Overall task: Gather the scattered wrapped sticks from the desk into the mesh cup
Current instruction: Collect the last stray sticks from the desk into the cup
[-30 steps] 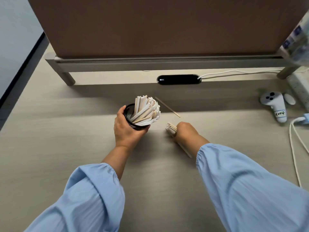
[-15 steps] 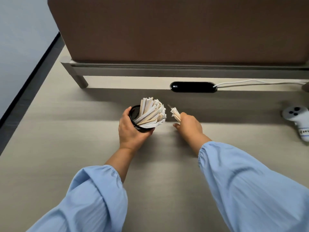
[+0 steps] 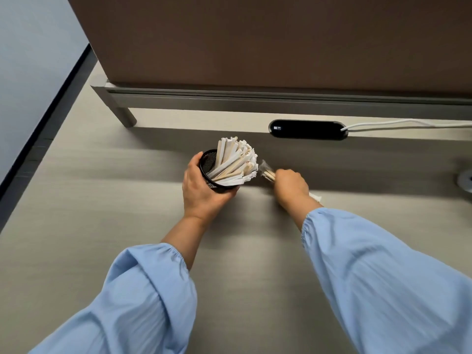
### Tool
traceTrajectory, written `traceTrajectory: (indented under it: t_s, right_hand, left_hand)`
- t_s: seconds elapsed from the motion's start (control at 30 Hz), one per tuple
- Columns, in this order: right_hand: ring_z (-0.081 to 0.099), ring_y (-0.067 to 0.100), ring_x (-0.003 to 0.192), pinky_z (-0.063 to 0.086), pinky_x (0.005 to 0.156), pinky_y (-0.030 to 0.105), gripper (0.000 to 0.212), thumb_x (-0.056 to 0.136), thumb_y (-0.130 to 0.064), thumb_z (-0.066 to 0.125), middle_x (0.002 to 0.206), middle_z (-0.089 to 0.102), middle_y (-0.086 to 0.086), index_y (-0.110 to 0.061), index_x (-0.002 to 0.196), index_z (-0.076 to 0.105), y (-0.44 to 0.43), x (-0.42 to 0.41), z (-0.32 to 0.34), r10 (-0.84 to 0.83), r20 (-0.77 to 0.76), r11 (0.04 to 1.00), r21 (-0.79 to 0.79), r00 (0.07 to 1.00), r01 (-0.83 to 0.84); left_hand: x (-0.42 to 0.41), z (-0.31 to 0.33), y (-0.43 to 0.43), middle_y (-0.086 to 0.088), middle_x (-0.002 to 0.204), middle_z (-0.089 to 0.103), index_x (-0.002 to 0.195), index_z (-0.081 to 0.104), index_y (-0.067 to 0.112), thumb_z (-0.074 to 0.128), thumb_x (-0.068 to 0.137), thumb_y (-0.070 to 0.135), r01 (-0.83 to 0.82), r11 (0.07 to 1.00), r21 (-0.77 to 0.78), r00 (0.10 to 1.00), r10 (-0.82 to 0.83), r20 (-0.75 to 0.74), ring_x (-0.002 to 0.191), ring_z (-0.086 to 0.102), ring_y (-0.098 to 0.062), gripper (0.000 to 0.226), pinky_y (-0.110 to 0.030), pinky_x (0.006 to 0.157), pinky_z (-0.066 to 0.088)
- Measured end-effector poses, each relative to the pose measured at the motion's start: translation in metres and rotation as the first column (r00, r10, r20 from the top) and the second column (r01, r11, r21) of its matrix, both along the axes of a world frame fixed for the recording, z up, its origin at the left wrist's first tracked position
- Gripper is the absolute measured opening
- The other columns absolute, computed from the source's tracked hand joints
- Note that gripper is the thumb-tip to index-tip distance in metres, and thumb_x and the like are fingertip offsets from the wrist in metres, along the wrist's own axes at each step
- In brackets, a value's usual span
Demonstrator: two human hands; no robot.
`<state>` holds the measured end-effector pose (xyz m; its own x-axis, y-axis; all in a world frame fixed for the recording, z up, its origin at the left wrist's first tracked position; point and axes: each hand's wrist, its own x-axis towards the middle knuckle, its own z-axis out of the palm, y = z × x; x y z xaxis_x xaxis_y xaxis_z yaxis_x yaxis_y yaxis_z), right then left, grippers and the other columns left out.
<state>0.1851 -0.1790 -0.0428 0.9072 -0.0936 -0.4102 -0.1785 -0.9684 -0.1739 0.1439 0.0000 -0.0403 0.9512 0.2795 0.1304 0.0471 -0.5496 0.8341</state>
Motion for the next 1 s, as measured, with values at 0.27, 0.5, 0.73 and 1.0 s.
traceTrajectory:
  t_s: [0.27,0.5,0.73,1.0]
  right_hand:
    - [0.058,0.042,0.095,0.036,0.069,0.036,0.017,0.093,-0.009,0.044,0.104,0.063,0.024,0.000,0.107,0.046,-0.005,-0.015,0.015,-0.183,0.244,0.926,0.367,0.952,0.084]
    - [0.046,0.019,0.058,0.041,0.060,0.029,0.034,0.083,-0.019,0.069,0.058,0.043,0.004,-0.016,0.057,0.046,-0.017,-0.040,0.015,-0.732,0.089,0.239,0.962,0.675,0.132]
    - [0.057,-0.007,0.056,0.044,0.064,0.008,0.027,0.086,-0.016,0.065,0.069,0.063,0.005,-0.017,0.060,0.058,-0.035,-0.060,-0.001,-0.665,0.057,0.290,0.938,0.744,0.188]
    - [0.052,-0.009,0.054,0.040,0.064,0.008,0.041,0.094,-0.015,0.048,0.059,0.054,-0.007,-0.020,0.054,0.055,-0.046,-0.062,0.070,-0.768,0.220,0.262,0.965,0.602,-0.019]
  left_hand:
    - [-0.011,0.001,-0.002,-0.005,0.123,0.054,0.128,0.034,0.018,0.075,0.045,0.053,0.000,1.000,-0.025,1.000,0.000,-0.003,0.114,0.052,-0.023,0.099,-0.045,0.098,0.043]
    - [-0.030,-0.003,-0.008,-0.006,0.122,0.056,0.126,0.032,0.026,0.079,0.046,0.051,0.022,1.000,-0.013,1.000,-0.022,-0.009,0.113,0.054,-0.023,0.096,-0.046,0.097,0.043]
    - [-0.048,0.001,-0.017,-0.005,0.121,0.056,0.127,0.032,0.024,0.078,0.046,0.052,0.043,0.999,0.000,0.999,-0.043,-0.017,0.112,0.054,-0.024,0.097,-0.046,0.097,0.044]
    - [-0.062,0.016,-0.029,-0.010,0.119,0.058,0.128,0.041,0.008,0.076,0.048,0.043,0.106,0.987,0.123,0.994,-0.103,-0.025,0.110,0.053,-0.030,0.094,-0.042,0.098,0.041]
